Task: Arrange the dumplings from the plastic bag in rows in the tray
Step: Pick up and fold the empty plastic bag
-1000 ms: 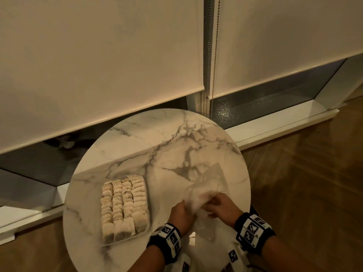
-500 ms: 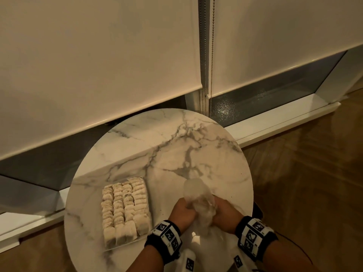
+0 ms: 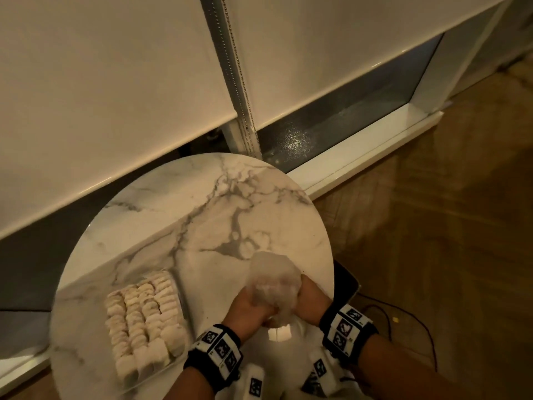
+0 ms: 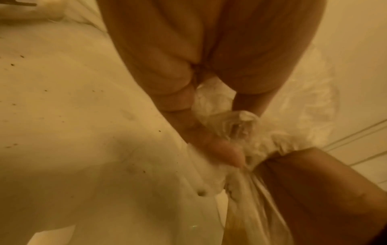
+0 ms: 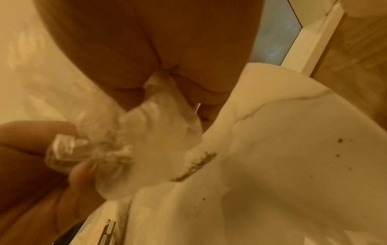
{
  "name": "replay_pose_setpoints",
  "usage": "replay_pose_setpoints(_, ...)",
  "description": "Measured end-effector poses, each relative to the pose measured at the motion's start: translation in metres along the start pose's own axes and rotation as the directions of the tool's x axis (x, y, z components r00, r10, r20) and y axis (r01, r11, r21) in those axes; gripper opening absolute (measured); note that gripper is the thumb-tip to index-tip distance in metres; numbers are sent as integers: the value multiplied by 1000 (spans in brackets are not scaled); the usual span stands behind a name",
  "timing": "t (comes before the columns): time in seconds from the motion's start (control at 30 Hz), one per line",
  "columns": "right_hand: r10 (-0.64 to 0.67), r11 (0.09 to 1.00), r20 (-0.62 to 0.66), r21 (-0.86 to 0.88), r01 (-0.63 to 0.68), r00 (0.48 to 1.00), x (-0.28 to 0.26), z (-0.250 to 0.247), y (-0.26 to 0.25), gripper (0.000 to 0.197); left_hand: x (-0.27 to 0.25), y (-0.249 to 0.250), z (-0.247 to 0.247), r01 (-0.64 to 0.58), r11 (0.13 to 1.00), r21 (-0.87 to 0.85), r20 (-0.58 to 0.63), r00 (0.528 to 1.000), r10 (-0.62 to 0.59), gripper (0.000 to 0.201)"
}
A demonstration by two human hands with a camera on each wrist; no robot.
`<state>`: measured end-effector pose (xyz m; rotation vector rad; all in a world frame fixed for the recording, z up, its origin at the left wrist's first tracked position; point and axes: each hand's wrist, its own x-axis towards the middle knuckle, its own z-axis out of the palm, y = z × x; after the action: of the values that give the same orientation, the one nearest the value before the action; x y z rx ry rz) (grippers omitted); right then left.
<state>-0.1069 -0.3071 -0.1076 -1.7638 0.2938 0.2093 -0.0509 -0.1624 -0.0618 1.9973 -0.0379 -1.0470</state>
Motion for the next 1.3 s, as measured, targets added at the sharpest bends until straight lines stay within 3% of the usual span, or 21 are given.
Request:
replay_pose_setpoints(0.1,-6,992,-104,122,19,995,-2,-12,2,36,18,2,1,20,998,-58,-76,997,-24,15)
replay_pose_setpoints(0.13,33,973,-137,231,0,990,-5,-19,3,42,22,2,3,-7,998,-67,-81,997,1,8)
replay_pose_setpoints(0.2,86,912,-209,411,7,974,-11,-32,11,58,26,5,7,-49,995,-89,-74,996,43,14)
replay_pose_setpoints(0.27,88,875,-287,481,64,954,-19,-43,15,71,29,14,16,-94,990,-101,-62,994,88,10)
replay_pose_setpoints(0.37,0,913,-285,391,116,959,-30,-56,25,67,42,31,42,-107,993,-57,-35,994,105,8)
replay_pose_setpoints(0.47,14,939,-297,331,90,955,-44,-60,42,70,53,46,69,-99,995,17,55,994,98,1)
replay_pose_setpoints(0.53,-6,956,-363,272,113,932,-54,-64,56,66,56,57,87,-99,993,56,131,987,91,13)
replay_pose_setpoints(0.6,-1,953,-447,269,136,895,-64,-69,70,54,58,66,104,-101,993,55,221,971,86,26)
replay_pose_setpoints(0.7,94,962,-578,263,76,811,-76,-82,94,40,74,73,131,-240,964,117,336,923,189,11)
replay_pose_setpoints(0.83,205,949,-671,315,23,713,-77,-100,136,24,100,80,152,-356,910,213,365,893,264,30)
replay_pose_setpoints(0.93,320,929,-664,360,-87,676,-61,-115,176,18,129,84,143,-441,785,435,311,892,328,13)
replay_pose_setpoints(1.07,557,830,-565,382,-406,608,-21,-126,239,38,171,83,111,-293,561,775,211,955,207,39)
replay_pose_setpoints(1.13,687,727,-452,408,-553,569,5,-124,266,48,184,82,99,-286,497,820,234,958,166,46)
replay_pose_setpoints(1.2,732,670,-412,287,-685,544,32,-116,300,54,191,80,96,-326,448,832,276,945,175,49)
replay_pose_setpoints(1.3,768,606,-323,91,-790,553,64,-104,343,59,192,80,100,-360,358,862,313,932,182,48)
